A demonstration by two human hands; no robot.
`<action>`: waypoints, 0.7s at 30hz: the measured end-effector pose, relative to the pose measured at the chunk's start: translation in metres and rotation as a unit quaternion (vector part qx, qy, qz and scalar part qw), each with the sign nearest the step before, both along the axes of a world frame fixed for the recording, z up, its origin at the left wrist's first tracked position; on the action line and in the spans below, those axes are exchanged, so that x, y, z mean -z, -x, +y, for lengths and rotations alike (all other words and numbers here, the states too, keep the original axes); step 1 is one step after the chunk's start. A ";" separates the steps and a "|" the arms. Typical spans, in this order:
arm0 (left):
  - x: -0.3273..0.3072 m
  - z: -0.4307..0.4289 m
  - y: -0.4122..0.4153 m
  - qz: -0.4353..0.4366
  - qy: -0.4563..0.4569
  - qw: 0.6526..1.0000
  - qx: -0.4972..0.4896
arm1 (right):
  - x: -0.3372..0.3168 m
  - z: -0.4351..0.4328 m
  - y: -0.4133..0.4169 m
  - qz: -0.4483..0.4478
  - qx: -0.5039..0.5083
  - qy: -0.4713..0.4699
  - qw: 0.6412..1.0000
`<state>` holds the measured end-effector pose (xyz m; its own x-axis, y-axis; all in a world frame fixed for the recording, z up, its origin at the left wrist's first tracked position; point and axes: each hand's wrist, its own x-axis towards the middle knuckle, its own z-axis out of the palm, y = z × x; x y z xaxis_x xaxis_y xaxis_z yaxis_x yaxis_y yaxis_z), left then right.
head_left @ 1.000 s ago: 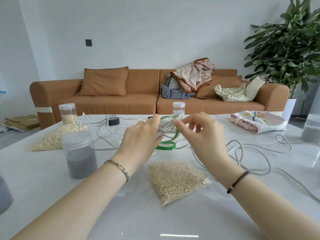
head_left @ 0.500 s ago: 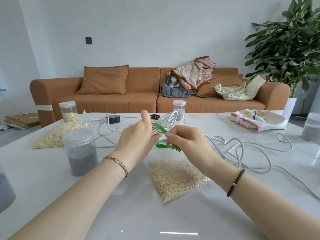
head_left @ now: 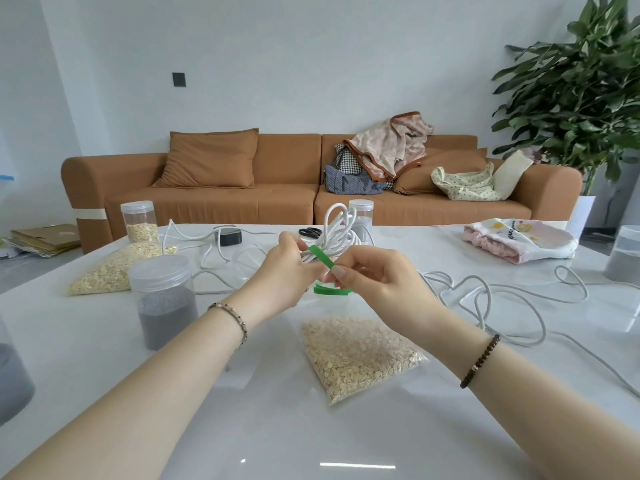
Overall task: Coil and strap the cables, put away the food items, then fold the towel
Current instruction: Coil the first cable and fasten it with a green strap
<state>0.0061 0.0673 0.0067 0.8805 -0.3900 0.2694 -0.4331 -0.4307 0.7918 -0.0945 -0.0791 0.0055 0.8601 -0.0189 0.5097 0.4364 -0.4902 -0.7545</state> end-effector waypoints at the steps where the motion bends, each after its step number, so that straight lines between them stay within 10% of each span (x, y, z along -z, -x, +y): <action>1: 0.002 -0.001 -0.001 0.026 0.017 0.999 0.015 | 0.001 -0.003 -0.002 0.004 0.013 0.005 1.000; 21: 0.007 -0.013 0.021 0.251 0.243 0.920 0.178 | 0.003 -0.027 -0.015 0.087 0.063 -0.191 0.976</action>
<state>-0.0150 0.0538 0.0002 0.7813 -0.6187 0.0816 -0.0050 0.1245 0.9922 -0.0794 -0.1063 0.0020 0.9119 -0.2894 0.2909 0.2398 -0.1993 -0.9501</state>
